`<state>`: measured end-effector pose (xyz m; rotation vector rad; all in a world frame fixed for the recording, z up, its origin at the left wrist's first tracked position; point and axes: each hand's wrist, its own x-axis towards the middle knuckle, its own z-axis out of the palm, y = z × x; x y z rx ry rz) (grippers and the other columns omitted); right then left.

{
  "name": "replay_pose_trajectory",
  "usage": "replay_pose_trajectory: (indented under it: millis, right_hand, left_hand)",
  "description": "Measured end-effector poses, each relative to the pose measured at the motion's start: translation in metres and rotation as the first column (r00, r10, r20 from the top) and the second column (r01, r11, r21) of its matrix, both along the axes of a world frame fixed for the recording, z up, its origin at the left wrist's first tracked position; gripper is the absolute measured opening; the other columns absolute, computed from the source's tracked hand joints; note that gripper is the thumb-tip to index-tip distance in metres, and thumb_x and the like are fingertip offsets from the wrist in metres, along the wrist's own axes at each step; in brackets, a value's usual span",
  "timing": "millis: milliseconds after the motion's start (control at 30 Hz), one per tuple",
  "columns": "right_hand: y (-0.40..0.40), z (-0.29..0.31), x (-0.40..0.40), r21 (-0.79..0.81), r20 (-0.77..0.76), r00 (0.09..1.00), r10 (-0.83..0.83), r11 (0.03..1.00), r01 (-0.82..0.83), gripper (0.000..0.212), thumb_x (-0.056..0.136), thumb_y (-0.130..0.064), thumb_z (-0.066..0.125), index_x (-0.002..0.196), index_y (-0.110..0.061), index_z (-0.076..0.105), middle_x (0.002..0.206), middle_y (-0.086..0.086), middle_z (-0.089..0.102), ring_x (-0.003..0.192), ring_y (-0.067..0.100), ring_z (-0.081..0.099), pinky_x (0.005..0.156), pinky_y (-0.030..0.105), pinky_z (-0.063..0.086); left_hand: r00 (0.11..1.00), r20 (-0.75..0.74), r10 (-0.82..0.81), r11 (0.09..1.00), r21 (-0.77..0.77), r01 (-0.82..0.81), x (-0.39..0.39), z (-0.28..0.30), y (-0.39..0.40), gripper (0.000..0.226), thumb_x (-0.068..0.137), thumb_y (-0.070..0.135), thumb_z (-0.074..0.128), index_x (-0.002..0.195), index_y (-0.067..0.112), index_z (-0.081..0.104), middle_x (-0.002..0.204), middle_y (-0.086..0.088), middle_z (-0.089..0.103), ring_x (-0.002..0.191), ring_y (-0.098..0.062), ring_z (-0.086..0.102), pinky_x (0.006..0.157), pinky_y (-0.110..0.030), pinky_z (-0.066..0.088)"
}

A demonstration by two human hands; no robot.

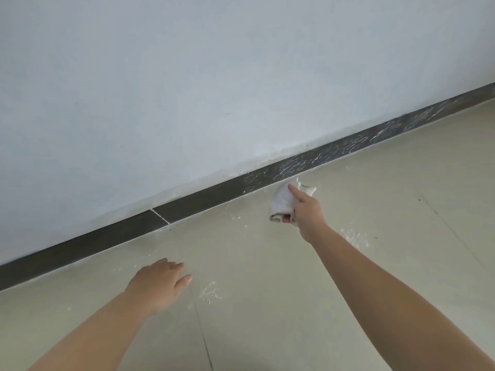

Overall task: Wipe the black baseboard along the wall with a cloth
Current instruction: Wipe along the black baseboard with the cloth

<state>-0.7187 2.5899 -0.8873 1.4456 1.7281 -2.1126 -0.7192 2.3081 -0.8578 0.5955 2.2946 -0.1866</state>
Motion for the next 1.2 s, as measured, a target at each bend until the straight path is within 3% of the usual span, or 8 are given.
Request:
replay_pose_trajectory:
  millis: [233,433,533,733,833,967,1067,1200]
  right_hand:
    - [-0.001,-0.005,-0.012,0.149,0.027,0.991,0.128,0.980,-0.130,0.058,0.083,0.002,0.038,0.133,-0.024,0.047,0.055,-0.004,0.035,0.034,0.004,0.028,0.034,0.012,0.028]
    - [-0.024,-0.018,-0.028,0.419,-0.016,0.973,0.231,0.885,-0.203,0.066,0.081,-0.023,0.066,0.140,-0.029,0.035,0.096,-0.002,0.046,0.086,0.012,0.046,0.078,0.023,0.038]
    - [-0.030,-0.016,-0.033,0.458,-0.014,0.967,0.256,0.861,-0.222,0.077,0.081,-0.020,0.066,0.144,-0.031,0.024,0.098,-0.001,0.043,0.087,0.013,0.043,0.076,0.022,0.035]
    - [-0.030,0.001,-0.029,0.483,0.158,0.941,0.300,0.808,-0.339,0.082,0.079,-0.005,0.059,0.144,-0.032,0.018,0.102,0.001,0.041,0.085,0.018,0.045,0.068,0.027,0.036]
    - [-0.033,0.005,-0.024,0.548,0.299,0.902,0.312,0.718,-0.430,0.079,0.081,-0.001,0.052,0.145,-0.031,0.017,0.096,0.005,0.043,0.084,0.023,0.048,0.066,0.028,0.039]
    - [-0.052,0.002,-0.033,0.478,0.310,0.945,0.105,0.842,-0.250,0.082,0.083,0.001,0.049,0.146,-0.033,0.008,0.097,0.005,0.041,0.086,0.025,0.052,0.069,0.030,0.040]
    - [-0.076,-0.006,-0.052,0.455,0.254,0.966,0.057,0.874,-0.171,0.087,0.083,-0.003,0.053,0.146,-0.032,0.001,0.075,0.001,0.045,0.063,0.017,0.049,0.062,0.028,0.040]
    - [-0.102,-0.017,-0.063,0.438,0.122,0.992,-0.002,0.897,-0.052,0.092,0.082,-0.006,0.056,0.145,-0.035,-0.004,0.067,-0.007,0.043,0.055,0.009,0.045,0.049,0.021,0.036]
  left_hand:
    - [0.984,-0.018,0.178,0.984,-0.003,-0.178,0.006,0.005,0.029,0.038,0.097,0.039,0.025,0.063,0.021,0.023,0.073,0.005,0.031,0.081,-0.020,0.038,0.076,-0.029,0.034]
    - [0.983,-0.100,0.151,0.988,-0.016,-0.153,-0.007,-0.028,0.012,0.033,0.097,0.039,0.025,0.093,0.014,0.045,0.091,-0.001,0.046,0.103,-0.020,0.047,0.081,-0.029,0.036]
    - [0.983,-0.165,0.082,0.997,0.002,-0.083,-0.014,-0.043,0.001,0.039,0.097,0.040,0.025,0.116,0.015,0.047,0.119,-0.003,0.050,0.117,-0.018,0.043,0.091,-0.028,0.035]
    - [0.954,-0.295,-0.048,0.992,0.096,0.079,-0.026,-0.064,-0.017,0.059,0.094,0.050,0.009,0.143,0.018,0.013,0.154,-0.004,0.007,0.142,-0.020,0.002,0.115,-0.033,0.011]
    - [0.959,-0.278,-0.059,0.971,0.207,0.119,-0.019,-0.069,-0.018,0.102,0.074,0.060,-0.029,0.139,0.008,0.030,0.148,-0.020,0.023,0.138,-0.033,0.022,0.109,-0.044,0.025]
    - [0.970,-0.241,0.014,0.954,0.294,0.059,-0.012,-0.080,-0.025,0.085,0.094,0.047,-0.003,0.101,-0.001,0.066,0.111,-0.026,0.062,0.100,-0.043,0.060,0.074,-0.056,0.050]
    - [0.972,-0.233,0.018,0.948,0.313,0.057,-0.012,-0.088,-0.031,0.079,0.095,0.045,0.000,0.104,0.003,0.067,0.114,-0.022,0.062,0.101,-0.041,0.060,0.081,-0.054,0.048]
    - [0.965,-0.261,0.029,0.944,0.325,0.060,-0.010,-0.096,-0.035,0.076,0.095,0.046,0.002,0.108,0.003,0.064,0.119,-0.021,0.060,0.105,-0.042,0.058,0.094,-0.044,0.025]
